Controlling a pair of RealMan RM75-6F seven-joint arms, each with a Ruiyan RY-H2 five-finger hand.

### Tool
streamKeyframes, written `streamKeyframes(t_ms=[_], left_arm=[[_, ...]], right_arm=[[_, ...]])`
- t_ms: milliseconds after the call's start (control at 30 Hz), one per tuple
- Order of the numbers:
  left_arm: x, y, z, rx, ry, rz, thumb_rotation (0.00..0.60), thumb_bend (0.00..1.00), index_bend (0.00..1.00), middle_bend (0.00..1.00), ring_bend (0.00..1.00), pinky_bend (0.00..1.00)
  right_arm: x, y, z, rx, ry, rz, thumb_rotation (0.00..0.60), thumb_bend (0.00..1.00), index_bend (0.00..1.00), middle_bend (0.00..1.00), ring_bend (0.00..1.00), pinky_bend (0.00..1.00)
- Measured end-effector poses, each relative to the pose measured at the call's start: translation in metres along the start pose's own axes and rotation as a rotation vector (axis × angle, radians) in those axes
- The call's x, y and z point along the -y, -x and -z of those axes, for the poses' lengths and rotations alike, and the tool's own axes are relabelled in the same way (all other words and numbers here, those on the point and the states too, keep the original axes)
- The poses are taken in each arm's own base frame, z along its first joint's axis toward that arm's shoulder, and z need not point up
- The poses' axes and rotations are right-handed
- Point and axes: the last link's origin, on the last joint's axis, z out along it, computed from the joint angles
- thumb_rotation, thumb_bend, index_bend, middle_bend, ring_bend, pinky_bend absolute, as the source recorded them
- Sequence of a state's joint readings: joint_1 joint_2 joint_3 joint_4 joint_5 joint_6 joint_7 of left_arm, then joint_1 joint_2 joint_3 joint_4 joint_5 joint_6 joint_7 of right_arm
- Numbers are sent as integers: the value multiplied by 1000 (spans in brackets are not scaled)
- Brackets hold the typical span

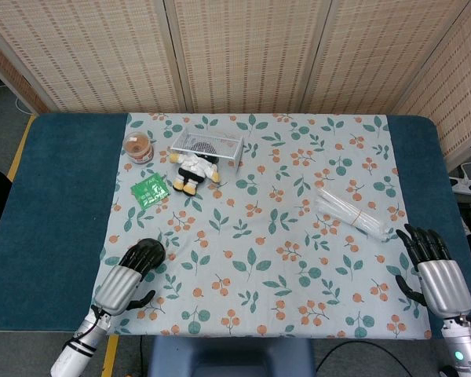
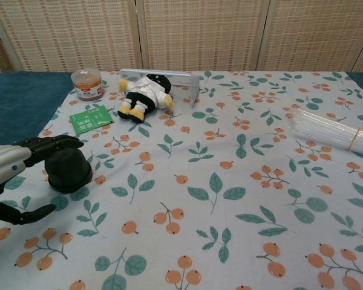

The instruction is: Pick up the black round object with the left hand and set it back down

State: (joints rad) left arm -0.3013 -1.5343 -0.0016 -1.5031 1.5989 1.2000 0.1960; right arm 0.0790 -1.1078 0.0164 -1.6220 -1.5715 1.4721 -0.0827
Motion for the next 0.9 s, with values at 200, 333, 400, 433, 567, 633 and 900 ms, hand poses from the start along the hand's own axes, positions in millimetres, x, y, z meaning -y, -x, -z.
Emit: streamKeyframes(t_ms=[200, 333, 400, 433, 567, 633, 900], left_arm=[[5, 8, -11, 11, -27, -18, 600, 354, 0, 0, 0, 62], [10, 14, -17, 32, -35, -30, 600, 354, 0, 0, 0, 60], [12, 17, -20, 33, -40, -42, 600, 353, 0, 0, 0, 60], [12, 18, -21, 32, -42, -46, 600, 353, 0, 0, 0, 59], [14, 22, -28, 29, -44, -47, 600, 355, 0, 0, 0, 60], [15, 23, -31, 29, -44, -45, 600, 355, 0, 6, 0, 65], [29, 26, -41, -11, -65, -85, 600, 354, 43, 122, 39, 114]], right_arm=[[0, 0, 0, 9, -2, -3, 600, 248, 0, 0, 0, 0], [0, 0, 0, 15, 0, -5, 600, 248, 0, 0, 0, 0], [-1, 0, 0, 18, 2, -5, 600, 247, 0, 0, 0, 0], [-1, 0, 0, 19, 2, -5, 600, 247, 0, 0, 0, 0], [0, 0, 0, 21, 2, -5, 600, 248, 0, 0, 0, 0], [0, 1, 0, 23, 2, -4, 600, 247, 0, 0, 0, 0], [0, 1, 1, 36, 0, -4, 600, 248, 0, 0, 0, 0]])
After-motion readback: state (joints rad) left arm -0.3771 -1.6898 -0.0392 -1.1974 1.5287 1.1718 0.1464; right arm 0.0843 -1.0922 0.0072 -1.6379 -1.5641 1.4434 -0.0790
